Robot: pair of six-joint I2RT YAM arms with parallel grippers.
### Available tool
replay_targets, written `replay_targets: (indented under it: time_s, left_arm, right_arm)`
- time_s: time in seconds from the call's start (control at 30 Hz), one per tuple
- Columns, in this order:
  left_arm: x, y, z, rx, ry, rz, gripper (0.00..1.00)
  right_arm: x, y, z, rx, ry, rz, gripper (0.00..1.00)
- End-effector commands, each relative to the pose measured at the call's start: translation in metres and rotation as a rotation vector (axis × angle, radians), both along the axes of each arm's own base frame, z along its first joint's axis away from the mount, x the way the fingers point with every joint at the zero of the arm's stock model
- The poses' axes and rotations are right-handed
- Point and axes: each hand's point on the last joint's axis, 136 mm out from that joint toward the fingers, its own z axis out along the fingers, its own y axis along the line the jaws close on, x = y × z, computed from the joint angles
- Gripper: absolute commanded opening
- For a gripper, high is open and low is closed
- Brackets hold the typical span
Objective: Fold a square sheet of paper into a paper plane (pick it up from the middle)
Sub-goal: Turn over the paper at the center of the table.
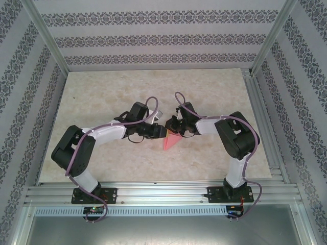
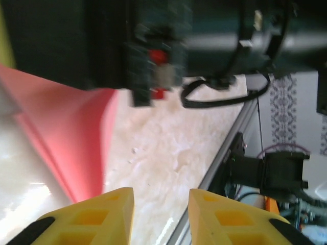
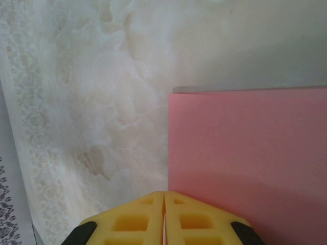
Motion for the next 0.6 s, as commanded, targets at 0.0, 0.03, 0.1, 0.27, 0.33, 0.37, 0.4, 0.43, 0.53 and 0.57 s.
replay_targets:
  time_s: [0.0,0.03,0.1,0.27,0.33,0.37,0.4,0.43,0.53,0.57]
  left_arm:
    - [-0.019,-0.013,0.007,0.007,-0.028,-0.118,0.36]
    - [-0.021,-0.016,0.007,0.002,-0.034,-0.131,0.37]
    - [-0.024,-0.020,0.000,0.002,-0.026,-0.153,0.37]
    - [-0.025,-0.018,-0.033,0.059,0.004,-0.150,0.31]
    - [-0.021,-0.019,-0.038,0.061,-0.005,-0.136,0.29]
    - [-0.019,-0.021,-0.039,0.054,-0.011,-0.131,0.28]
    - [-0.017,-0.021,-0.042,0.062,-0.013,-0.125,0.26]
    - [-0.014,-0.021,-0.046,0.073,-0.017,-0.114,0.25]
    - [-0.010,-0.019,-0.060,0.106,-0.011,-0.095,0.23]
    - [-0.008,-0.018,-0.064,0.121,-0.016,-0.083,0.22]
  right_arm:
    - [0.004,0.004,-0.003,-0.018,-0.012,0.011,0.10]
    - [0.004,0.004,-0.003,-0.019,-0.011,0.010,0.10]
    - [0.004,0.005,-0.003,-0.016,-0.010,0.013,0.10]
    - [0.004,0.005,-0.003,-0.021,-0.005,0.017,0.10]
    - [0.003,0.004,-0.004,-0.024,-0.002,0.019,0.10]
    - [0.004,0.005,-0.003,-0.024,-0.002,0.019,0.10]
    - [0.003,0.004,-0.004,-0.025,0.000,0.018,0.10]
    - [0.003,0.004,-0.004,-0.026,0.001,0.018,0.10]
    - [0.004,0.004,-0.003,-0.024,0.000,0.015,0.10]
    - [0.003,0.004,-0.003,-0.024,0.000,0.017,0.10]
